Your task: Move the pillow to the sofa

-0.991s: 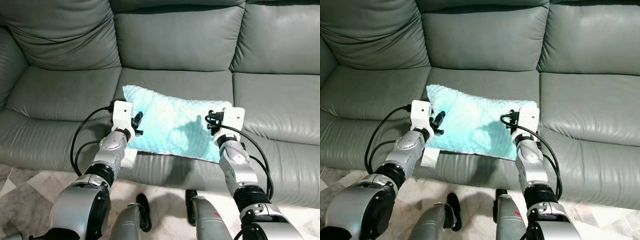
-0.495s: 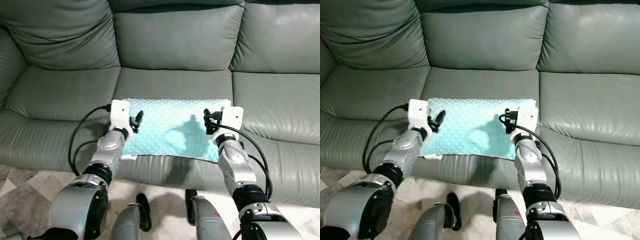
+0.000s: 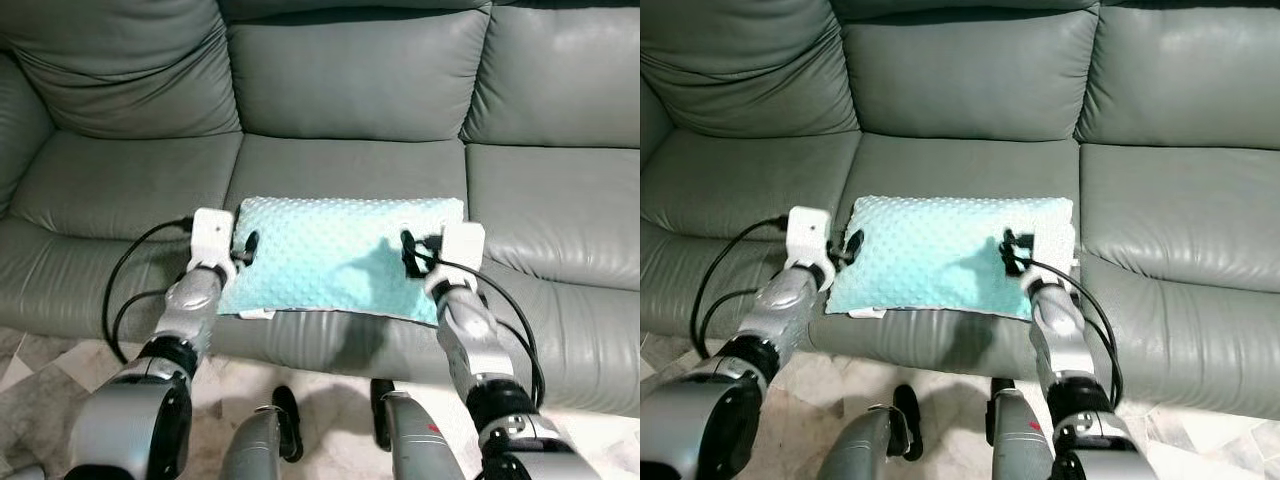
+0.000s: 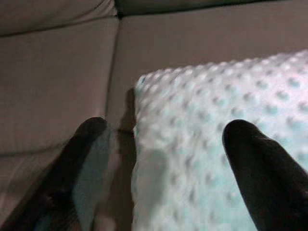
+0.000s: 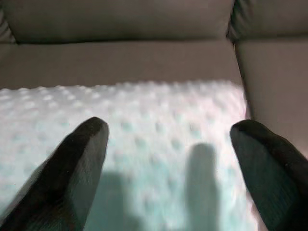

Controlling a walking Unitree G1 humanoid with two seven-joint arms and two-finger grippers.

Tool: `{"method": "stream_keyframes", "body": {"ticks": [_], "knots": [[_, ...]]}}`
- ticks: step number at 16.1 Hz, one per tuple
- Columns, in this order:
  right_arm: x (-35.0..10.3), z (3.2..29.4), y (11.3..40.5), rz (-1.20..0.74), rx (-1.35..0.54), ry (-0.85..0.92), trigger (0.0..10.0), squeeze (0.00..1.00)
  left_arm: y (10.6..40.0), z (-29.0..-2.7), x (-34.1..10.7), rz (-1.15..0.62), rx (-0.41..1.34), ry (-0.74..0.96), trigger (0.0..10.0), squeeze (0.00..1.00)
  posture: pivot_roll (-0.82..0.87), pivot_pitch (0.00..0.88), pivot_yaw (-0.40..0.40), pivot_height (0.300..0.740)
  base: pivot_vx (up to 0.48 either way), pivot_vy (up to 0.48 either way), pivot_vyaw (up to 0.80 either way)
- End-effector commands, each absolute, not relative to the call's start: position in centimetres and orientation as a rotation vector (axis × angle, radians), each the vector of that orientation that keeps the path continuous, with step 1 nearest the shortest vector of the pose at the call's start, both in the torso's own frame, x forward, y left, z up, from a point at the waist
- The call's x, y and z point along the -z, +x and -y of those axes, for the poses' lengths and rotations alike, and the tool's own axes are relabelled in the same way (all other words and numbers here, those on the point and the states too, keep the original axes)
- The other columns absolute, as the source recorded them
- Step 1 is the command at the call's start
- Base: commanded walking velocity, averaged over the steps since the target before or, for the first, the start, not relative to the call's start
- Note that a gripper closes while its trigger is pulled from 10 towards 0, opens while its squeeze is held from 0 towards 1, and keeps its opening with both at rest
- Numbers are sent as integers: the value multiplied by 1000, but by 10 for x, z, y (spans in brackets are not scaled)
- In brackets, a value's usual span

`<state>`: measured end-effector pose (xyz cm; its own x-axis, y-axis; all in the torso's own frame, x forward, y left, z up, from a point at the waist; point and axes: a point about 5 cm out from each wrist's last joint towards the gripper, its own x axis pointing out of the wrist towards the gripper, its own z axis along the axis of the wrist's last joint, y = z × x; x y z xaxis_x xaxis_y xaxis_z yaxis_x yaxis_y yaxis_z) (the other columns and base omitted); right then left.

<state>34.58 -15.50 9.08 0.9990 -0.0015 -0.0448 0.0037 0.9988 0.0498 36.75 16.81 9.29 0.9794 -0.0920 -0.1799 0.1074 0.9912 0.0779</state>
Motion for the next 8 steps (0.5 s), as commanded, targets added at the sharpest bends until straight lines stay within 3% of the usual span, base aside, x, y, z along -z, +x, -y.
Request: {"method": "stream_keyframes", "body": {"ticks": [1, 4, 8], "knots": [[-78, 150, 338, -88, -33, 118, 10000, 1000, 358, -180, -78, -230, 73, 107, 10000, 1000, -130, 401, 138, 740, 0, 0, 0], [-76, 154, 335, -94, -31, 59, 10000, 1000, 354, -187, -76, -220, 71, 121, 10000, 1000, -128, 382, 136, 740, 0, 0, 0], [-74, 162, 329, -91, -35, -11, 10000, 1000, 348, -197, -75, -179, 83, 130, 10000, 1000, -139, 273, 119, 740, 0, 0, 0]]}}
